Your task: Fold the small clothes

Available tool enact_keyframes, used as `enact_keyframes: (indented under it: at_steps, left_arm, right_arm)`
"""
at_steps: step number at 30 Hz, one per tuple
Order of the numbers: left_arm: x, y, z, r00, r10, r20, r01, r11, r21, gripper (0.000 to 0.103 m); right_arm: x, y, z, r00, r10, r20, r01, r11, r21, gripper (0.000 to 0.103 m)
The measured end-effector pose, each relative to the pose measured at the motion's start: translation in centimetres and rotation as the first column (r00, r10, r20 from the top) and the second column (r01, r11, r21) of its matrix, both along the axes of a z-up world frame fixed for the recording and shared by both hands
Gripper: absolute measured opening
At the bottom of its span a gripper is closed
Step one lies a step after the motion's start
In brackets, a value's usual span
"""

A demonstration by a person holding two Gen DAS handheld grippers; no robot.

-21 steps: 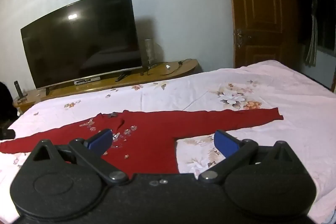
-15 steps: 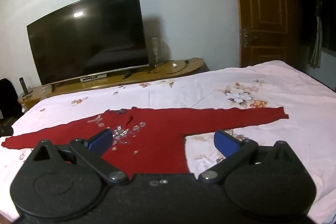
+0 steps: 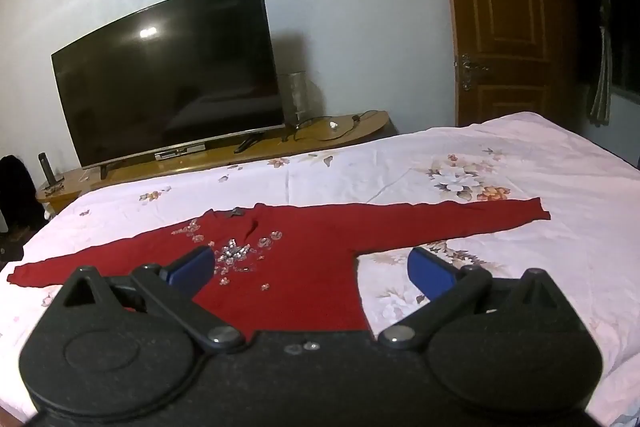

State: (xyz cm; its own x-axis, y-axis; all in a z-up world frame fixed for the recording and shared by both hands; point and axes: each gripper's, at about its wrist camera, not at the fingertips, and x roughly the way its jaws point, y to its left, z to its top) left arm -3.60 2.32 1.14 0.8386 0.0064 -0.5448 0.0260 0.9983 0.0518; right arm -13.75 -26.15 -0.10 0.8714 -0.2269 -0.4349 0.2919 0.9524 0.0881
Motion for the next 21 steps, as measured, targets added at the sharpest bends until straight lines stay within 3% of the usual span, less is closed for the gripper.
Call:
enact_keyframes:
  at_steps: [21]
  left_arm:
    - [-0.1,-0.7,0.2,1.000,-0.013,-0.005,0.013,1.000,0.016,0.103]
  right_arm:
    - [-0.9,-0.2,0.8,1.000,-0.024,-0.005,0.024,0.999,0.024,0.103]
